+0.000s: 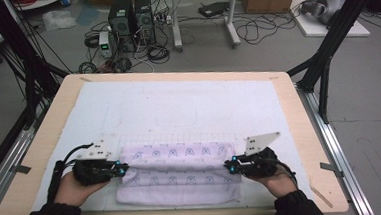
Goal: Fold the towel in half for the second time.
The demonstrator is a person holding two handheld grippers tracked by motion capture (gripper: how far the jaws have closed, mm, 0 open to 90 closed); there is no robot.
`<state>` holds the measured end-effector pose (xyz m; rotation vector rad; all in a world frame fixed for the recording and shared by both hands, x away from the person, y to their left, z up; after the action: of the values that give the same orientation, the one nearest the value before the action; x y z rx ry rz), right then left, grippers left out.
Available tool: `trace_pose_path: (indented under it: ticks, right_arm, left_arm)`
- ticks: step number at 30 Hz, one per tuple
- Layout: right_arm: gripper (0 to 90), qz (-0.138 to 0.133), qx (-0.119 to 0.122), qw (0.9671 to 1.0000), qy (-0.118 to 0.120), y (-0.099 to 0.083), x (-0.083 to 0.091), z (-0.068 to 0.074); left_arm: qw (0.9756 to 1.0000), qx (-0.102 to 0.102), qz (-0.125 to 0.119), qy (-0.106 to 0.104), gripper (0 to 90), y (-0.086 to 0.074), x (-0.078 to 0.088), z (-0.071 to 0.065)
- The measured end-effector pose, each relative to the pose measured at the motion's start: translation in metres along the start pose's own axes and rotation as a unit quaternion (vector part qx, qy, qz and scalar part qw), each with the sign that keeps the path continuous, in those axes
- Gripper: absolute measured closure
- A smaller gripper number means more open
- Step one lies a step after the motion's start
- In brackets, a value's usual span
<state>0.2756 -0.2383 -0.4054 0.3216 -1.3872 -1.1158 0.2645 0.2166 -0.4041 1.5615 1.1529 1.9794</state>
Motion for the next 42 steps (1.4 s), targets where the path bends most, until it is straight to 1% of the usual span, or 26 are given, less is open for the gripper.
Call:
trace_pose_path:
  ticks: [1,2,3,4,5,6,7,10,11,12,13,14,16,18,19,21,23,24,25,28,30,32,35,39,41,42]
  right_arm:
    - [83.1,-0.008,0.002,0.9999,0.012,0.000,0.005,0.005]
    - [77.9,-0.015,0.000,0.9995,0.028,0.000,0.011,0.011]
    - [76.4,-0.017,-0.001,0.9992,0.036,0.000,0.014,0.014]
    - [75.3,-0.019,0.002,0.9993,0.032,-0.001,0.016,0.016]
    - [72.8,-0.017,0.008,0.9994,0.028,-0.002,0.016,0.017]
    - [70.8,-0.014,0.005,0.9996,0.026,-0.003,0.015,0.018]
    - [70.8,-0.013,0.006,0.9995,0.030,-0.004,0.012,0.018]
    - [67.7,0.004,0.002,0.9995,0.032,-0.010,0.000,0.016]
    - [67.1,0.008,0.000,0.9994,0.033,-0.013,-0.005,0.015]
    - [66.3,0.013,0.001,0.9996,0.026,-0.015,-0.010,0.013]
    - [66.3,0.017,-0.002,0.9996,0.023,-0.017,-0.013,0.011]
    - [66.3,0.015,-0.006,0.9995,0.028,-0.017,-0.015,0.009]
    - [66.4,0.024,-0.011,0.9993,0.025,-0.020,-0.019,0.007]
    - [69.5,0.043,-0.005,0.9988,0.020,-0.025,-0.021,0.010]
    - [70.9,0.052,-0.004,0.9983,0.024,-0.029,-0.022,0.011]
    - [73.5,0.074,-0.007,0.9963,0.043,-0.035,-0.026,0.015]
    - [73.6,0.068,-0.014,0.9959,0.058,-0.035,-0.025,0.016]
    - [73.3,0.057,-0.016,0.9963,0.062,-0.032,-0.023,0.016]
    - [72.8,0.050,-0.015,0.9969,0.059,-0.029,-0.020,0.016]
    - [69.1,0.034,-0.004,0.9989,0.032,-0.020,-0.013,0.012]
    - [66.3,0.021,-0.006,0.9997,0.014,-0.012,-0.010,0.003]
    - [63.9,0.009,-0.013,0.9998,-0.015,-0.005,-0.009,-0.010]
    - [59.2,-0.003,-0.033,0.9985,-0.043,0.002,-0.011,-0.033]
    - [50.7,-0.018,-0.050,0.9957,-0.075,0.006,-0.014,-0.059]
    - [46.6,-0.023,-0.061,0.9946,-0.081,0.004,-0.019,-0.070]
    - [45.3,-0.022,-0.067,0.9940,-0.083,0.004,-0.021,-0.074]
  left_arm:
    - [1.0000,-0.004,-0.005,-0.003,86.3,-0.001,0.008,-0.007]
    - [0.9999,-0.002,-0.011,-0.010,82.2,-0.001,0.012,-0.011]
    - [0.9998,-0.001,-0.014,-0.014,75.2,-0.002,0.014,-0.015]
    - [0.9998,-0.008,-0.009,-0.013,71.3,-0.003,0.015,-0.018]
    - [0.9998,-0.010,-0.007,-0.015,68.2,-0.004,0.014,-0.021]
    - [0.9998,-0.009,-0.005,-0.017,63.8,-0.005,0.012,-0.022]
    - [0.9998,-0.008,0.000,-0.016,61.1,-0.007,0.008,-0.022]
    - [0.9996,0.000,0.011,-0.027,58.8,-0.012,-0.006,-0.020]
    - [0.9996,0.002,0.015,-0.025,59.0,-0.014,-0.010,-0.019]
    - [0.9994,0.003,0.019,-0.027,59.1,-0.015,-0.014,-0.017]
    - [0.9994,0.003,0.022,-0.027,59.6,-0.016,-0.017,-0.016]
    - [0.9994,0.000,0.026,-0.024,60.5,-0.017,-0.020,-0.015]
    - [0.9988,-0.007,0.036,-0.032,65.4,-0.020,-0.025,-0.016]
    - [0.9983,-0.005,0.047,-0.033,64.3,-0.025,-0.028,-0.020]
    - [0.9983,-0.008,0.047,-0.034,64.7,-0.027,-0.029,-0.021]
    - [0.9987,-0.003,0.040,-0.033,64.3,-0.028,-0.027,-0.021]
    - [0.9991,-0.005,0.035,-0.023,62.3,-0.024,-0.024,-0.018]
    - [0.9994,-0.006,0.028,-0.017,62.2,-0.022,-0.022,-0.016]
    - [0.9997,-0.003,0.021,-0.012,61.0,-0.019,-0.020,-0.014]
    - [1.0000,-0.004,0.005,0.007,59.3,-0.013,-0.016,-0.003]
    - [0.9998,0.002,-0.005,0.020,58.8,-0.010,-0.015,0.006]
    - [0.9992,0.005,-0.010,0.039,58.7,-0.008,-0.017,0.016]
    - [0.9980,0.014,-0.010,0.061,57.4,-0.007,-0.022,0.031]
    - [0.9964,0.032,-0.001,0.078,53.5,-0.008,-0.032,0.052]
    - [0.9952,0.034,0.006,0.091,51.8,-0.009,-0.038,0.059]
    - [0.9950,0.039,0.008,0.092,51.4,-0.010,-0.041,0.062]
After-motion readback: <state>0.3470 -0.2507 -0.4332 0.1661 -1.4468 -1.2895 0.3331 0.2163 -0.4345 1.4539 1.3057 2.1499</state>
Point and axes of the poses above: each handheld gripper's, and its own axes: x roughly backward along the jaws, y roughly out of its top, z roughly to its left, the point moved 2 cm from there along -x, roughly forward along the jaws, and after that the axes turned 11 degrees about -x, right-handed, at the moved point
